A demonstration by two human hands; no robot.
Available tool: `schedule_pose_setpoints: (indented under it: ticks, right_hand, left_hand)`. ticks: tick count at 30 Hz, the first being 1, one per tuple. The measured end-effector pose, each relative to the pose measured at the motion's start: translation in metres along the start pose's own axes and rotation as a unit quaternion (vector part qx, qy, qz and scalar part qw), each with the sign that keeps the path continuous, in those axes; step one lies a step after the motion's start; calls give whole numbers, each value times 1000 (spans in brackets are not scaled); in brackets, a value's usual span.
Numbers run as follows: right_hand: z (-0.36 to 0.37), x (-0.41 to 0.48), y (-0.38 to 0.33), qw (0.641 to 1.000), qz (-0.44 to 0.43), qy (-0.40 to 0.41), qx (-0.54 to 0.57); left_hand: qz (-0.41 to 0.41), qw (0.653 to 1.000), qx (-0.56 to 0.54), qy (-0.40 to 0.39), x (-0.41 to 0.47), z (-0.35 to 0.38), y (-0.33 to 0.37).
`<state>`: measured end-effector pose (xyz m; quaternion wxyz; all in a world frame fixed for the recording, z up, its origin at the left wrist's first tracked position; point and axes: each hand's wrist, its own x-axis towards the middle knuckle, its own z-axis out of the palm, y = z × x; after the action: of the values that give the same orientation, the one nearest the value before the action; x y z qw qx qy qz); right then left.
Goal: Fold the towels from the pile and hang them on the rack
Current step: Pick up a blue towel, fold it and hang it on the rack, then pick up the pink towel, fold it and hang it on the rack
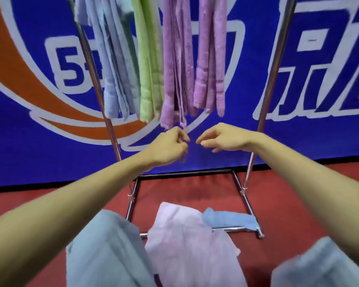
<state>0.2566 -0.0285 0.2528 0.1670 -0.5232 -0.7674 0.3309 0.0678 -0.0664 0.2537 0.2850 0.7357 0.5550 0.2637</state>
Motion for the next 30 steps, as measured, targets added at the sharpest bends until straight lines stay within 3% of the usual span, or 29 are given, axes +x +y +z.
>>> schedule_pose_setpoints:
  ticks: [9,15,21,27,30]
  right_hand:
    - [71,13,126,985,134,0,107]
    - [134,14,201,965,224,-34,133]
    - [208,-5,271,939,311,-134,65]
    - [266,-33,313,915,341,-214,-10]
    - [287,-46,327,907,344,-242,-10]
  left_hand:
    - [-72,980,45,-179,12,122,-72]
    - [-70,958,111,-254,13,173,-113]
    - [64,869,299,-388,6,209,-119]
    - [87,821,385,-412,15,222,-110]
    - [83,814,395,-417,18,228,-109]
